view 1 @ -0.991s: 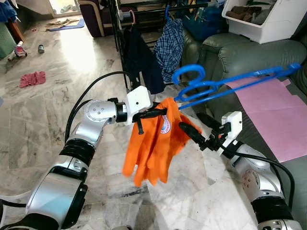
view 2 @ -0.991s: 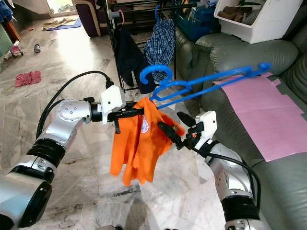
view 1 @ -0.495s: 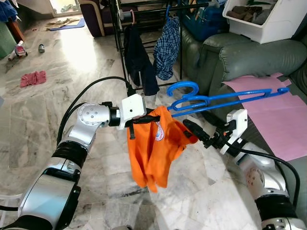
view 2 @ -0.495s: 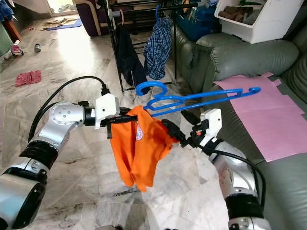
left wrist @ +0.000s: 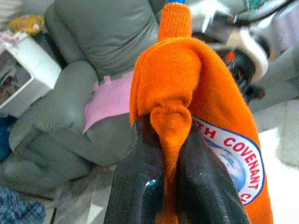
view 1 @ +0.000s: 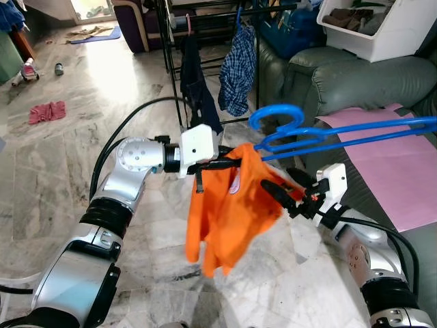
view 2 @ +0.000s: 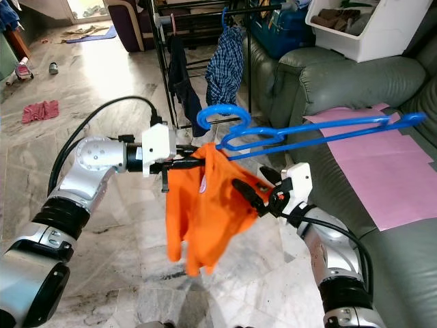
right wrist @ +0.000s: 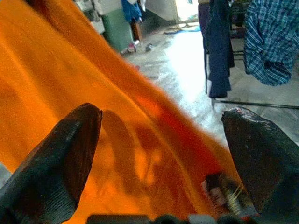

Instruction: Hang hanger

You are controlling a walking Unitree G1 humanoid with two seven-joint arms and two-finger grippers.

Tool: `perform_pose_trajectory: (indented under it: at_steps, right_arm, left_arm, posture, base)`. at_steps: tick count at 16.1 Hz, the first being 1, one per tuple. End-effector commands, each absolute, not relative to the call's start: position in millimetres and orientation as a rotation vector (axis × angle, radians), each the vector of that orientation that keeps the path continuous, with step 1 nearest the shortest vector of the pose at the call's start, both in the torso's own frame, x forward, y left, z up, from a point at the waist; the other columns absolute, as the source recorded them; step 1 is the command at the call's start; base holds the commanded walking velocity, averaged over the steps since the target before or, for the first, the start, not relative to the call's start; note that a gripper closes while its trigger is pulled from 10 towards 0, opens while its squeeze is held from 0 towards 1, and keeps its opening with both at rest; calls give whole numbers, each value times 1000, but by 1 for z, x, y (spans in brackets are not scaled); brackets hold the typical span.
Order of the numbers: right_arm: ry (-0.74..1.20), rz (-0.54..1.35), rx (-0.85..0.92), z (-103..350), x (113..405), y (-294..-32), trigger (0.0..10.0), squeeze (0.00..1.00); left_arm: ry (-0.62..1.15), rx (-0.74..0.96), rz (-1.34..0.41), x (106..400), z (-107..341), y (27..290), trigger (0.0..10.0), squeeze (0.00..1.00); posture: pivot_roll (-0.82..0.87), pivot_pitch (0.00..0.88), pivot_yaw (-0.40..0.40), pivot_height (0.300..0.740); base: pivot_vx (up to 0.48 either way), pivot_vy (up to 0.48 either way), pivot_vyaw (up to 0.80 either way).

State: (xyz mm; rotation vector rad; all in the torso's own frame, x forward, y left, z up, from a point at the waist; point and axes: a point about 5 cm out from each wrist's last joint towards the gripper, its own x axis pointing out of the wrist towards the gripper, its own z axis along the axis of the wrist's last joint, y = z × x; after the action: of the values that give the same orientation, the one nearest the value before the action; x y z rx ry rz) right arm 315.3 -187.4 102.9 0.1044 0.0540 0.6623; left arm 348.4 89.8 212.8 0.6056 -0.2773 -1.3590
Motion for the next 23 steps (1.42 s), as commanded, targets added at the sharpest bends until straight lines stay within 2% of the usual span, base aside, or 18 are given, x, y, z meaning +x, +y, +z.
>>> perform_pose_trajectory:
  at_steps: [1, 3, 9, 14, 23]
  right_arm:
    - [60, 644, 84, 101, 316, -188, 10000, 0]
    - [33, 631, 104, 104, 317, -189, 10000, 0]
    - [-15, 826, 184, 128, 307, -187, 10000, 0]
    - [1, 829, 177, 130, 305, -194, 10000, 0]
    - [9, 734, 147, 124, 313, -203, 10000, 0]
  left_arm:
    - [-359, 578, -1399, 343, 232, 85, 0, 0]
    - [-367, 533, -1436, 338, 238, 82, 0, 0]
    - [-254, 598, -1332, 348, 209, 97, 0, 0]
    - [-246, 601, -1318, 350, 208, 100, 0, 0]
    - [-280, 586, -1437, 329, 210, 98, 0, 0]
  posture:
    - [-30, 85, 7, 740]
    - [-24, 87, 9, 740]
    - [-35, 89, 11, 740]
    - [-39, 89, 8, 740]
    - [-25, 93, 5, 740]
  base:
    - [0, 0, 0]
    - [0, 0, 0]
    - [0, 0, 0]
    - [0, 0, 0]
    - [0, 0, 0]
